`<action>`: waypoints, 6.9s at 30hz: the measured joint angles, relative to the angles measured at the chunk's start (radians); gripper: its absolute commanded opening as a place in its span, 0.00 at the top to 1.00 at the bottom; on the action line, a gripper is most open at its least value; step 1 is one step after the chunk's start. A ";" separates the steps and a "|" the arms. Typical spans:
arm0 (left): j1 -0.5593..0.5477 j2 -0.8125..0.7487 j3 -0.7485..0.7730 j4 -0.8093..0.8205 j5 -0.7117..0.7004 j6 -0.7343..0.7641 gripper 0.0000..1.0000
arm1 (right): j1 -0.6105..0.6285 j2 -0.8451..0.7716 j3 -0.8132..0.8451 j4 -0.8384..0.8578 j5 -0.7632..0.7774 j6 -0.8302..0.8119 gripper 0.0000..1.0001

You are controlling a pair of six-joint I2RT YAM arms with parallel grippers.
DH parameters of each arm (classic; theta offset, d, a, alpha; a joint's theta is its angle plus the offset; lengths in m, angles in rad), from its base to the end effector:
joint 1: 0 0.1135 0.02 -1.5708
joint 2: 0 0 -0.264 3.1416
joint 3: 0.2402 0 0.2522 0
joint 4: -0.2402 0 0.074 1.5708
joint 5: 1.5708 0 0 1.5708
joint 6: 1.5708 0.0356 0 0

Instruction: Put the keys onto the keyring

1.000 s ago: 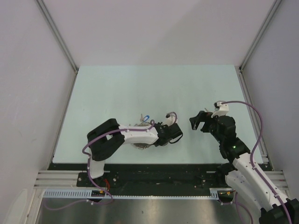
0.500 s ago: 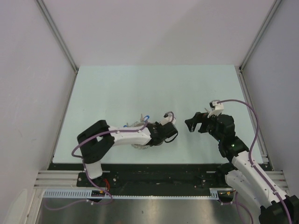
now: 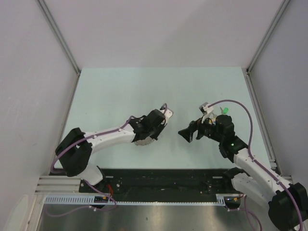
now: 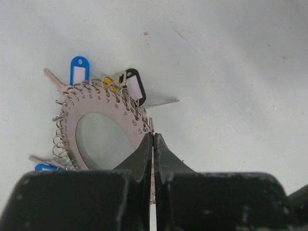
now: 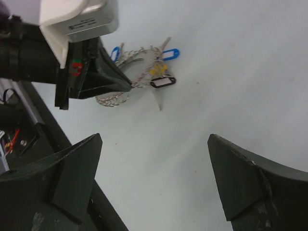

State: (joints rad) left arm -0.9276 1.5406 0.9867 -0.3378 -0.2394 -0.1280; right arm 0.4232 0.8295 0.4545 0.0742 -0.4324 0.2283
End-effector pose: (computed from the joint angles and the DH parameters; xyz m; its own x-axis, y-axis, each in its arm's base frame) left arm 0.1987 -0.2511 0.2151 -0.5507 0.5280 -0.6465 0.6228 0.7756 0.1028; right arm 0.1700 0.0929 0.2428 -0.4301 0.0317 -0.9022 -0.6575 0.6738 0.3371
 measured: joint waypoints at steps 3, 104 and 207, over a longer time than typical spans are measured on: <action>0.027 -0.006 -0.002 0.000 0.091 0.054 1.00 | 0.038 0.061 0.000 0.060 -0.067 -0.030 0.06; 0.240 -0.393 -0.084 0.055 0.541 0.223 0.38 | 0.130 0.616 0.213 0.440 -0.572 -0.216 1.00; 0.391 -0.407 -0.086 0.197 0.834 0.364 1.00 | -0.189 0.295 0.313 -0.286 0.512 0.061 0.21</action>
State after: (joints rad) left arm -0.5362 1.1339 0.9009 -0.1410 0.5941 0.2356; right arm 0.2344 1.1248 0.7673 -0.2123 0.0799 0.2897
